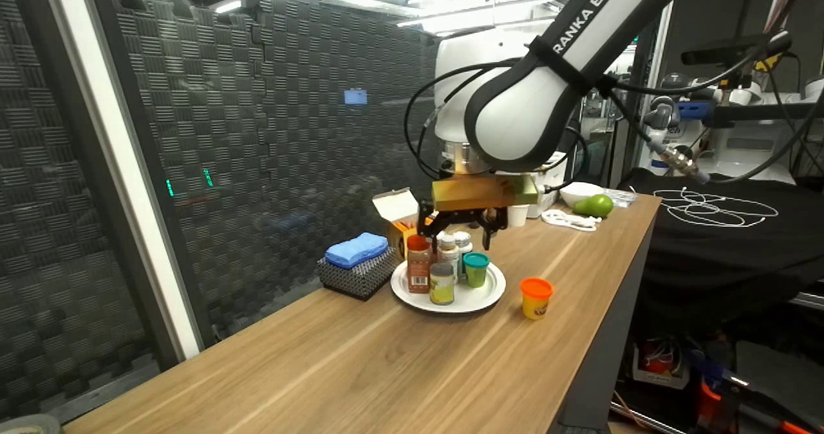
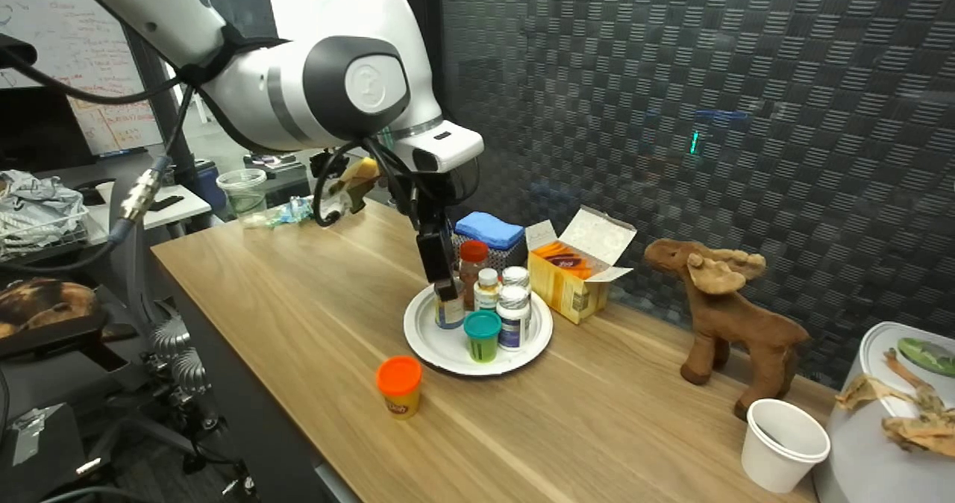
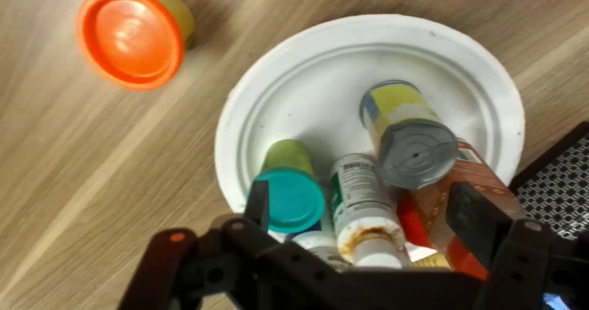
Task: Put the orange object and the bottles on the plate
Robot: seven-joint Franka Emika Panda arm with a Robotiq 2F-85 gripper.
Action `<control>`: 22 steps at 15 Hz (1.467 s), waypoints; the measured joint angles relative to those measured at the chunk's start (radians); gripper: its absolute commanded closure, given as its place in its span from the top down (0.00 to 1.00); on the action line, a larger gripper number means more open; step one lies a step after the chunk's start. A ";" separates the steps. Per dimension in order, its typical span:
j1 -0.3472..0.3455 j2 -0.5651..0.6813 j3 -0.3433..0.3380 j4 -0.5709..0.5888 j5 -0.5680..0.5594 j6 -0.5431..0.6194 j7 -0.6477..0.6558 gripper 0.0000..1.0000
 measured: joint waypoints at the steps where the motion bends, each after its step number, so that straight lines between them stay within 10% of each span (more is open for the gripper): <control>1: -0.001 -0.025 -0.013 -0.033 -0.026 0.000 -0.002 1.00; 11: -0.063 -0.140 -0.024 -0.253 -0.085 0.010 -0.129 1.00; 22: -0.102 -0.115 0.000 -0.284 0.110 0.036 -0.376 1.00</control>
